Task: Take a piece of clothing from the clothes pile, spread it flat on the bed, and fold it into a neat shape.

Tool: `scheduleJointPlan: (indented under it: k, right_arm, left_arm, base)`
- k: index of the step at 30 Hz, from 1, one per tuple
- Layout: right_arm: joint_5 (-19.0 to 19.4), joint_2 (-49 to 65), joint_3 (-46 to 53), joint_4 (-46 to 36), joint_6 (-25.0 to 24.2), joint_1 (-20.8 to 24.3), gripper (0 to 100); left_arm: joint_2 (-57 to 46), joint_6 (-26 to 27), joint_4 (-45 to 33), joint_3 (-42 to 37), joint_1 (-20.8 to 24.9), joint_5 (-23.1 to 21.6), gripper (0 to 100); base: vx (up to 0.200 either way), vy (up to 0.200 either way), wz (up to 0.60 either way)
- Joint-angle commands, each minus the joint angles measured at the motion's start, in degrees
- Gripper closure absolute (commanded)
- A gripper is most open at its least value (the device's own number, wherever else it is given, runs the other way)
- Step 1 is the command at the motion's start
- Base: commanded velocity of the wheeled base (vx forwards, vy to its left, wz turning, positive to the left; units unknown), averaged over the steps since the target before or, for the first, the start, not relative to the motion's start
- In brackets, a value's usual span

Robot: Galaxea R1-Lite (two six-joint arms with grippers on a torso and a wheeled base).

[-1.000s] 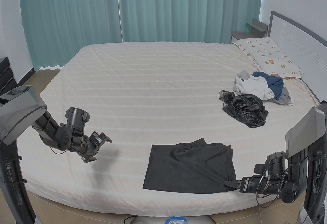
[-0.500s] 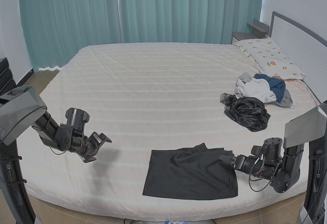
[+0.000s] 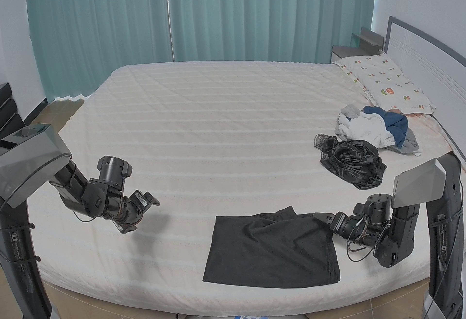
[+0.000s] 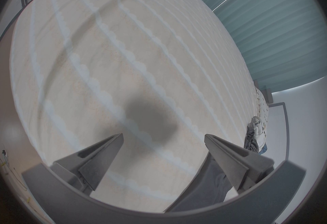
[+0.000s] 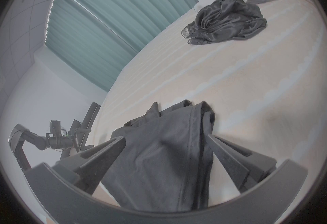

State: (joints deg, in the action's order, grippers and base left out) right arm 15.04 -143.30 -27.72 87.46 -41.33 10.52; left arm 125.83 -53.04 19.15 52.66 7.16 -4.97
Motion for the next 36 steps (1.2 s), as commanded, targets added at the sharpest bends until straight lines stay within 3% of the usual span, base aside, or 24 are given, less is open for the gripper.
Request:
scheduleJointPlan:
  k: [1, 12, 25, 26, 36]
  right_arm:
    - [-0.01, -0.40, -0.67, 0.00, -0.42, -0.15, 100]
    - [-3.44, 0.92, 0.04, 0.17, -0.95, -1.38, 100]
    - [-3.35, 0.65, 1.27, 0.96, -0.86, -1.47, 100]
    - [-3.35, 0.65, 1.35, 1.14, -0.86, -1.47, 0]
    - [-2.47, 7.42, 11.81, 1.93, 0.54, -1.56, 0]
  left_arm:
    - [0.38, -0.04, 0.01, 0.07, 0.05, 0.05, 0]
    - [0.38, -0.04, 0.01, 0.07, 0.05, 0.05, 0]
    - [0.38, -0.04, 0.01, 0.07, 0.14, 0.05, 0]
    - [0.38, -0.04, 0.01, 0.07, 0.14, 0.05, 0]
    - [0.38, -0.13, -0.08, 0.16, 0.14, 0.05, 0]
  base:
    - [0.000, 0.000, 0.00]
    - [0.000, 0.000, 0.00]
    - [0.000, 0.000, 0.00]
    - [0.000, 0.000, 0.00]
    - [-0.040, 0.000, 0.00]
